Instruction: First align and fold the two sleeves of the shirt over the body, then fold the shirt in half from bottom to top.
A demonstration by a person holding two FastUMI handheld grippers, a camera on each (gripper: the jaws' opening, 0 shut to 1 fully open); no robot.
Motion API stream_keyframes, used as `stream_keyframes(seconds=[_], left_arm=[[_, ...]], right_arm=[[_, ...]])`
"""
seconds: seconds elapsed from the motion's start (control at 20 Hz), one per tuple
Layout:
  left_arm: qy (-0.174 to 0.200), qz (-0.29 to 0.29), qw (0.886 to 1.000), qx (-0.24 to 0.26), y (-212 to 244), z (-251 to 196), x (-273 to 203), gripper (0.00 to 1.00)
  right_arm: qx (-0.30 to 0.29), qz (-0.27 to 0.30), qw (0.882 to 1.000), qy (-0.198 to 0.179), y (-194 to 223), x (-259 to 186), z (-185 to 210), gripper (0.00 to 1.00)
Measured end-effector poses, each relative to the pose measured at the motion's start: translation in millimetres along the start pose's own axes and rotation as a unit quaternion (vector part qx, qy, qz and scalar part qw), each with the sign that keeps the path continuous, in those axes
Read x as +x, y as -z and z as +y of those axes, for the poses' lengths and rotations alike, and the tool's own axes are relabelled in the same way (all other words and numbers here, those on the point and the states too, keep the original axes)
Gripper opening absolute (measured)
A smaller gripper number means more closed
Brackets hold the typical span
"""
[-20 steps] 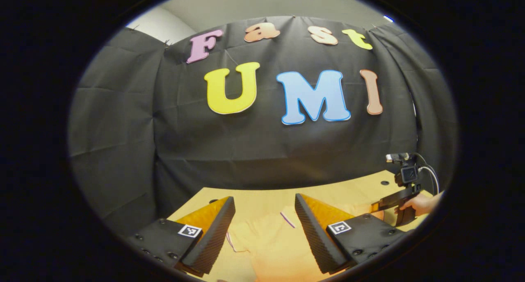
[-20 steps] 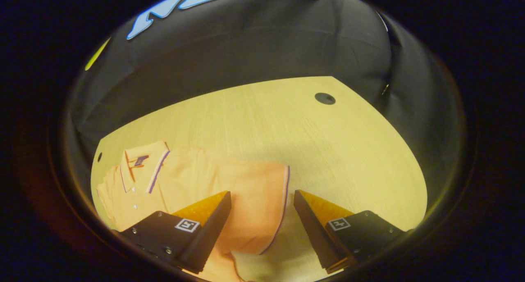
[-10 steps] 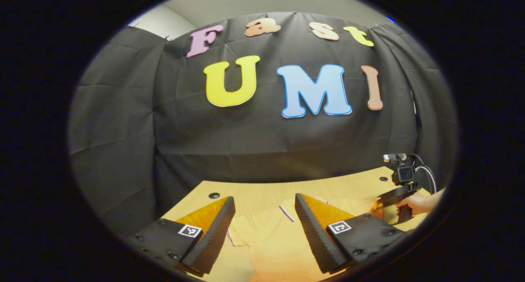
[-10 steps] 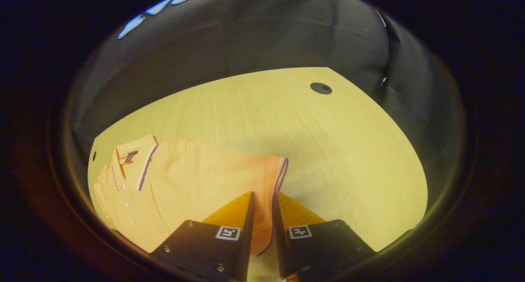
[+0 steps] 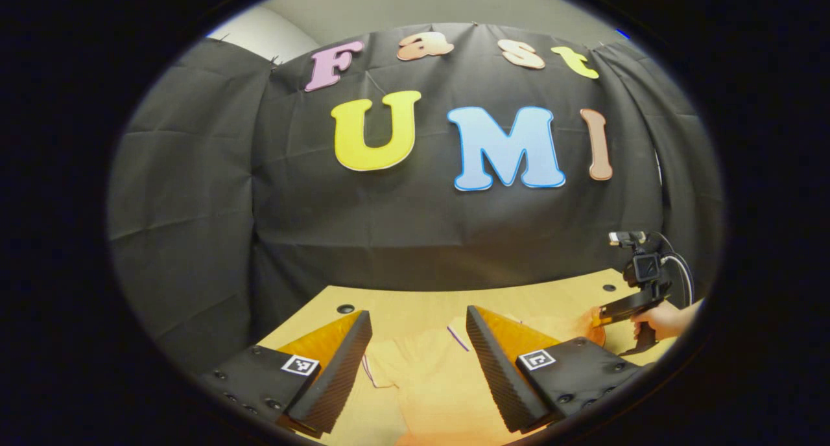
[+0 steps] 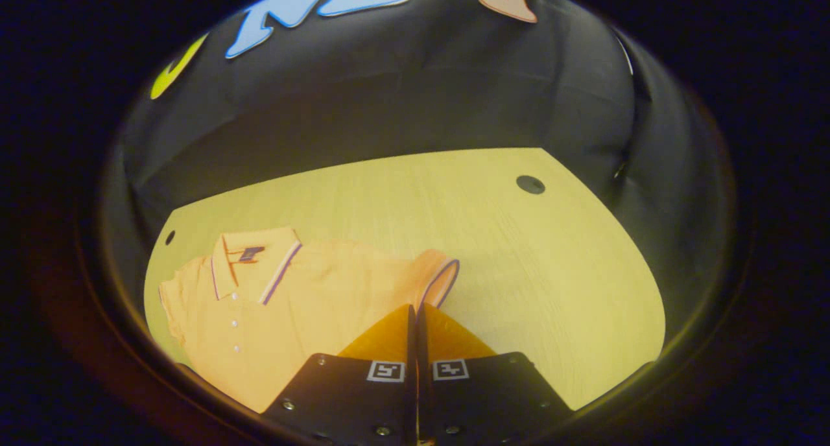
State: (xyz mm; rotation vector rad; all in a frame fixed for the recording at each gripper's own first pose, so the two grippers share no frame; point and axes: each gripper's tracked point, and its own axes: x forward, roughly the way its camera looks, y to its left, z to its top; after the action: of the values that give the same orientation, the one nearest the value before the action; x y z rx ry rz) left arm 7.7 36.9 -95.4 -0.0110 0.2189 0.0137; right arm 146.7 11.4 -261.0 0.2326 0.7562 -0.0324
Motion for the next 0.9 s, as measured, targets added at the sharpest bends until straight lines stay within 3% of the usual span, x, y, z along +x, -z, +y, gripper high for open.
stream_keyframes(seconds=[0.2,0.45,0.65,0.7,0.75,0.8,0.85,0.9], left_arm=[[-0.009,0.0,1.0,-0.006,4.8,7.6,-6.9,0.99],[-0.029,0.005,0.999,-0.015,12.4,25.0,-14.1,0.96],[-0.049,0.01,0.999,-0.016,20.2,44.7,-14.1,1.0],[-0.052,0.014,0.998,-0.017,23.9,49.6,-11.7,0.96],[-0.052,0.017,0.998,-0.019,27.5,53.7,-7.6,0.92],[-0.05,0.021,0.998,-0.021,32.4,57.4,-3.1,0.99],[-0.047,0.026,0.998,-0.022,37.0,61.4,3.4,1.0],[-0.042,0.029,0.998,-0.023,41.2,64.9,9.6,0.96]], right_arm=[[-0.065,-0.031,0.997,-0.022,-13.1,-14.8,39.6,0.01],[-0.129,-0.03,0.99,-0.049,-4.0,-16.2,82.6,0.01],[-0.145,-0.011,0.987,-0.063,11.9,-9.1,102.0,0.02],[-0.146,-0.008,0.987,-0.066,15.0,-8.5,105.5,0.02],[-0.146,-0.005,0.987,-0.068,17.8,-8.5,109.0,0.02],[-0.145,-0.003,0.987,-0.07,19.3,-7.5,111.6,0.04],[-0.143,-0.001,0.987,-0.073,19.5,-9.1,115.0,0.04],[-0.141,0.0,0.987,-0.075,21.4,-8.1,117.8,0.06]])
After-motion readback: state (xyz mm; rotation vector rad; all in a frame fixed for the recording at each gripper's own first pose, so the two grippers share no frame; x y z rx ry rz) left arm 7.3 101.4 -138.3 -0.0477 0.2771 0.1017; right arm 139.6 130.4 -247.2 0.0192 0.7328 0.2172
